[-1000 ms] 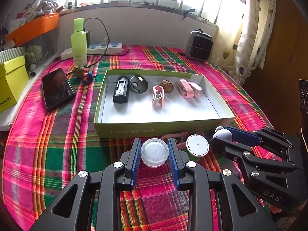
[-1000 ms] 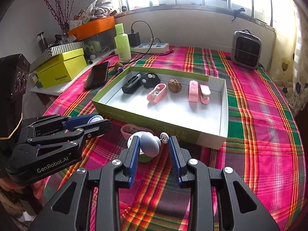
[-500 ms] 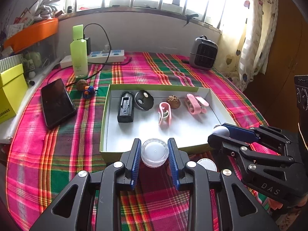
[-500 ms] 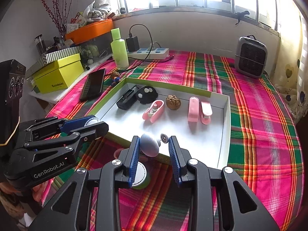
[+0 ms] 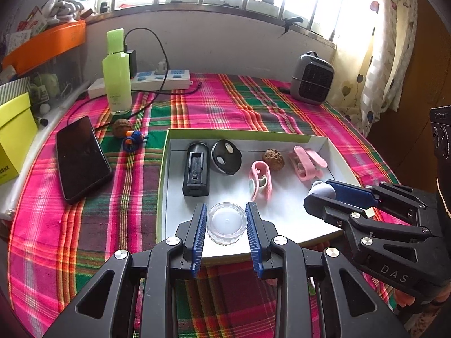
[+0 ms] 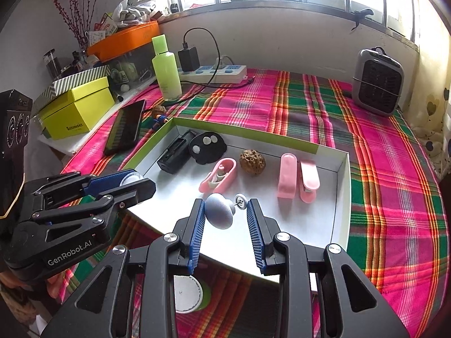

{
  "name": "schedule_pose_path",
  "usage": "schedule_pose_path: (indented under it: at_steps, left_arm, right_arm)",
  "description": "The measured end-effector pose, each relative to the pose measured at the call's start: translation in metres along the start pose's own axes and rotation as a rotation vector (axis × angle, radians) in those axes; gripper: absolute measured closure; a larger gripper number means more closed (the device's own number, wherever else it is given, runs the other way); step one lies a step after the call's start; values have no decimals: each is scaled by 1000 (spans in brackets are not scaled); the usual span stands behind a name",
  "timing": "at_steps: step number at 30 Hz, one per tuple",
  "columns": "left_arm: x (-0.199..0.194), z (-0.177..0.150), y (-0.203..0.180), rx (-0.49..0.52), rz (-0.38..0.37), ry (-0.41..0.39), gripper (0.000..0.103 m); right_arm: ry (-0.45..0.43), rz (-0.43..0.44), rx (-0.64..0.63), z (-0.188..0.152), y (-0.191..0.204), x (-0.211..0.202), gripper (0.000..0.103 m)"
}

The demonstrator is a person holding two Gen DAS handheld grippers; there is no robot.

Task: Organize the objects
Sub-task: 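Lower the white cup and white ball knob into the box with both grippers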

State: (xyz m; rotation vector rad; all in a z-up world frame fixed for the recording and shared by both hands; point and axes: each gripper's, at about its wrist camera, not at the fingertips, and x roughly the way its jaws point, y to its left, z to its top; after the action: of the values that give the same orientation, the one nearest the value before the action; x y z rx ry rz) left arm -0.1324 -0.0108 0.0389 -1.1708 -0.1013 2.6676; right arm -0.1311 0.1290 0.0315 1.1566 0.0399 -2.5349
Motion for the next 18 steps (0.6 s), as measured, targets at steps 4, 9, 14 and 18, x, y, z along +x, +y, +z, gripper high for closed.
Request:
schedule_pose_path:
  at_steps: [4,9,14,18]
  left_arm:
    - [7,1,2,3,8,10,77]
    - [15,3,4,2,11,21,77]
    - [25,4,5,4,18,42,77]
    - [29,5,6,6,24,49,77]
  right_arm:
    - [18,7,-2,3,-1,8,71]
    - [42,14,-10,4,-1,18,71]
    - [77,26,-7,6,-2,29,71]
    - [97,31,-12,6,0,36,71]
